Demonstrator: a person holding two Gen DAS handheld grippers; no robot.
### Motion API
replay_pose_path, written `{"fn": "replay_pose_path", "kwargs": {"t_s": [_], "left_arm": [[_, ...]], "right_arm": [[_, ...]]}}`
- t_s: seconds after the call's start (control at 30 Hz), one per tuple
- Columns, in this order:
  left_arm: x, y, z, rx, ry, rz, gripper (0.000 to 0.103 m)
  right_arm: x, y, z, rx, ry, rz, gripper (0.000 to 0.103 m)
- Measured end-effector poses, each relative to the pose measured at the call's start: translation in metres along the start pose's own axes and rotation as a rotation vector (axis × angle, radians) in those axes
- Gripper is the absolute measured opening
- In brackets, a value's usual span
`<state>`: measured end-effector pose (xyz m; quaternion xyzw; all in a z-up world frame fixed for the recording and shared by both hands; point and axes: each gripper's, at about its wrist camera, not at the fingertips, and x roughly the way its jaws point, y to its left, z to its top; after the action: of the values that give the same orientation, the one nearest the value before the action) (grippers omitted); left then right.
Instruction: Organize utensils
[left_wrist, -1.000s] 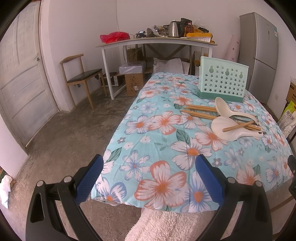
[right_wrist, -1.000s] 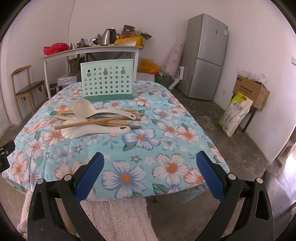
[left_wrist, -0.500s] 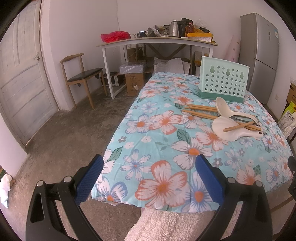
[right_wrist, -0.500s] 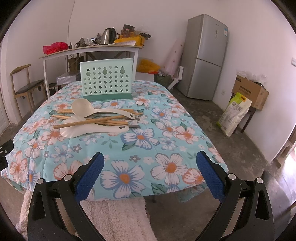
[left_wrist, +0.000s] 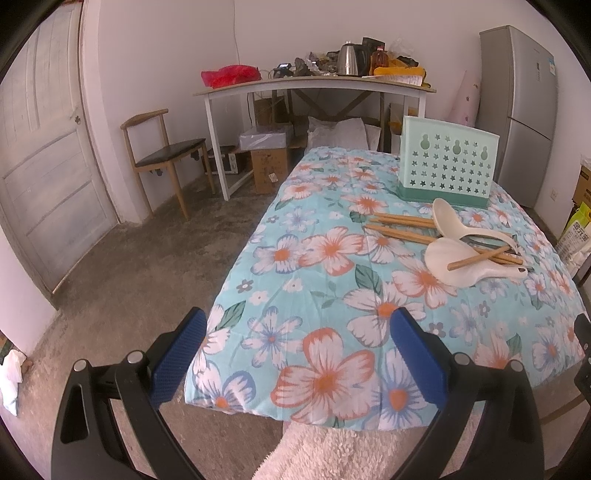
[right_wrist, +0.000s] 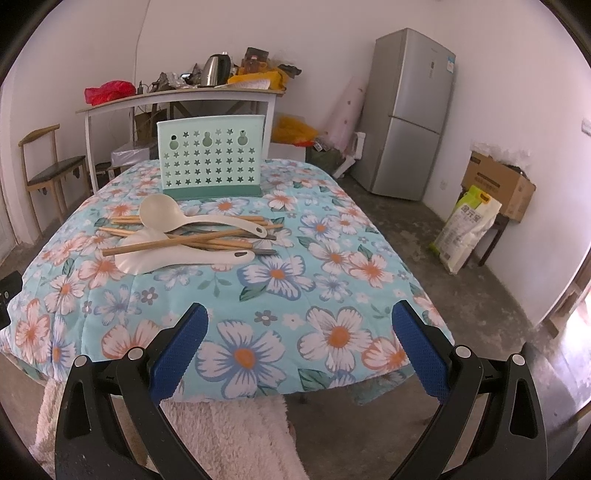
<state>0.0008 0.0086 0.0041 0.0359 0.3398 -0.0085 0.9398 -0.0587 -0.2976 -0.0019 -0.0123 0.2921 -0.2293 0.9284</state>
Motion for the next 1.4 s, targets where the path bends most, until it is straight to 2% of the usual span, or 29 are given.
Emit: {"fn": "replay_pose_path", "kwargs": {"t_s": [0.13,0.3,0.43,0.77,0.83,0.87,0.97,1.03,1.1,1.2,1.3,1.4], "left_arm": [[0.004,0.000,0.009,0.008,0.008,-0.016,0.097],[0.021,-0.011,0.019,0.023,0.035,-0.085,0.097],[0.035,-0.018,0.026,0.012,0.071,-0.222,0.097],[0.057,-0.040,0.036,-0.031,0.058,-0.435,0.097],[0.061,-0.043,0.037,-0.037,0.056,-0.507,0.097],[0.062,-0.043,0.036,-0.043,0.061,-0.520,0.097],[0.070,-0.049,0.036,-0.021,0.072,-0.504,0.097],[0.075,-0.058,0.035,0.059,0.069,-0.435,0.097],[0.080,-0.075,0.032,0.207,0.049,-0.328,0.097],[0.091,-0.097,0.029,0.385,0.069,-0.266,0.097],[0.101,-0.101,0.043,0.417,0.047,-0.246,0.097],[0.117,-0.092,0.068,0.344,0.038,-0.226,0.097]], "right_arm": [[0.006,-0.001,0.000,0.005,0.007,0.016,0.095],[0.016,0.002,0.001,0.007,0.027,0.041,0.095],[0.028,0.009,-0.001,-0.001,0.053,0.060,0.095],[0.059,0.023,-0.006,-0.017,0.103,0.115,0.095],[0.064,0.025,-0.006,-0.022,0.108,0.122,0.095],[0.066,0.026,-0.006,-0.023,0.111,0.126,0.095],[0.073,0.028,-0.006,-0.023,0.117,0.133,0.095],[0.076,0.027,-0.006,-0.019,0.124,0.138,0.095],[0.078,0.027,-0.007,-0.013,0.127,0.143,0.095],[0.080,0.027,-0.007,-0.010,0.129,0.146,0.095],[0.082,0.026,-0.006,-0.007,0.131,0.150,0.095],[0.084,0.025,-0.006,0.001,0.135,0.151,0.095]]}}
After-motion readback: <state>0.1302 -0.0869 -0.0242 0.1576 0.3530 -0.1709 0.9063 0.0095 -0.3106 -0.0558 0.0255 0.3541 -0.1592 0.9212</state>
